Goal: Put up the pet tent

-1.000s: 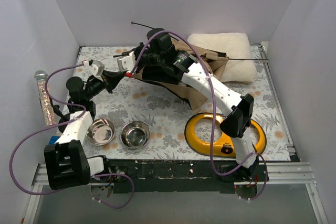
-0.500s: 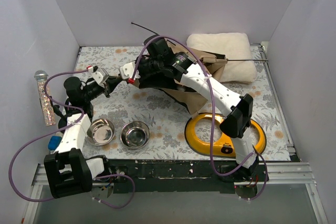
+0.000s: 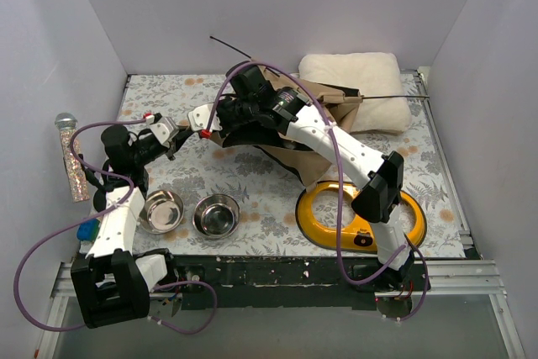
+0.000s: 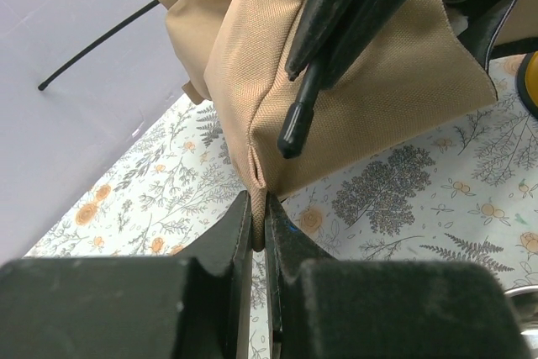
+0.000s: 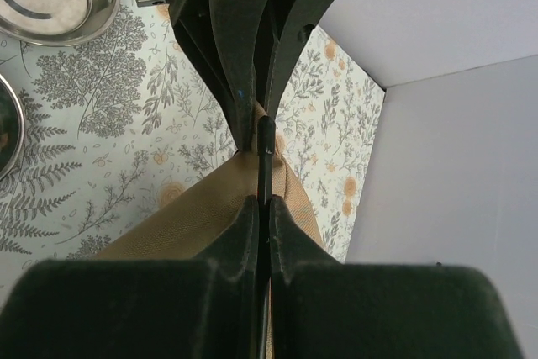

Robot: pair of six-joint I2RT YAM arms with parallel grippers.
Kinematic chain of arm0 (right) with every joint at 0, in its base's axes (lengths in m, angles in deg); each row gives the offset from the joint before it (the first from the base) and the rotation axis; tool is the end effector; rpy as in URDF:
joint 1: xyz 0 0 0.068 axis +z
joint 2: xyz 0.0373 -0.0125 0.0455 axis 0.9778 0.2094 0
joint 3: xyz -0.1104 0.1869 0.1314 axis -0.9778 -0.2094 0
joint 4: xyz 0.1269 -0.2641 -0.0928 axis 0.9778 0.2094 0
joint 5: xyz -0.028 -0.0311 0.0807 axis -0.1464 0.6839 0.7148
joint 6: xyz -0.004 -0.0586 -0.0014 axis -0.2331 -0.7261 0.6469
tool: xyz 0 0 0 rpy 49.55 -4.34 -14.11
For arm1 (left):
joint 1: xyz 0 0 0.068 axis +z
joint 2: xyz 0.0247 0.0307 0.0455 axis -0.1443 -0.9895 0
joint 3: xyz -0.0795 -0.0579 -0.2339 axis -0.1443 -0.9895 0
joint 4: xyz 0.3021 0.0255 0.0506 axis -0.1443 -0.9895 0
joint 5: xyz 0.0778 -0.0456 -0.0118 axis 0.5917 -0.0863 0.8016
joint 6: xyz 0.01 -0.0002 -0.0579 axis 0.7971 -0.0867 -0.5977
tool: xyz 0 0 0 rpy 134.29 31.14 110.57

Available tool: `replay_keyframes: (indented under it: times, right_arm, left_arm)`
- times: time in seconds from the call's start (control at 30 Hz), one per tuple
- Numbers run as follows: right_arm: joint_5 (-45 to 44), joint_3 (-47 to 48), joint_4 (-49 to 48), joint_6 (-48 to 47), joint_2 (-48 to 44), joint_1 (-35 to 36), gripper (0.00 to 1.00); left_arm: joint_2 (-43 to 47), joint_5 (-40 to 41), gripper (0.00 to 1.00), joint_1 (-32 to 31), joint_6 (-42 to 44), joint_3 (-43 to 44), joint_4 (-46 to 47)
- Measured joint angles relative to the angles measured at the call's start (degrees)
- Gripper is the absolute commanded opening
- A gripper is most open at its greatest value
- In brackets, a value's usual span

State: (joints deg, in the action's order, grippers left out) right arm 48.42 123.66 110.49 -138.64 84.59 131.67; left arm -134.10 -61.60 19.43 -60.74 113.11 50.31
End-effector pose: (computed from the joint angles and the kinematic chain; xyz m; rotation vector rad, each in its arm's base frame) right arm 0.2871 0.4232 0.3873 -1.8445 0.7973 0.3576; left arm 0.2910 0.0198 0.2560 0.4497 1.6537 -0.8932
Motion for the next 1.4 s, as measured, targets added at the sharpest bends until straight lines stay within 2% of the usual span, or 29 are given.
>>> replay_keyframes:
  times: [1.4]
  right_arm:
    - [-6.9,-0.9,-0.6,-1.3,1.0,1.5,0.01]
  left_arm:
    - [0.6,-0.8,0.00,0.0,1.3,0.0,-2.0]
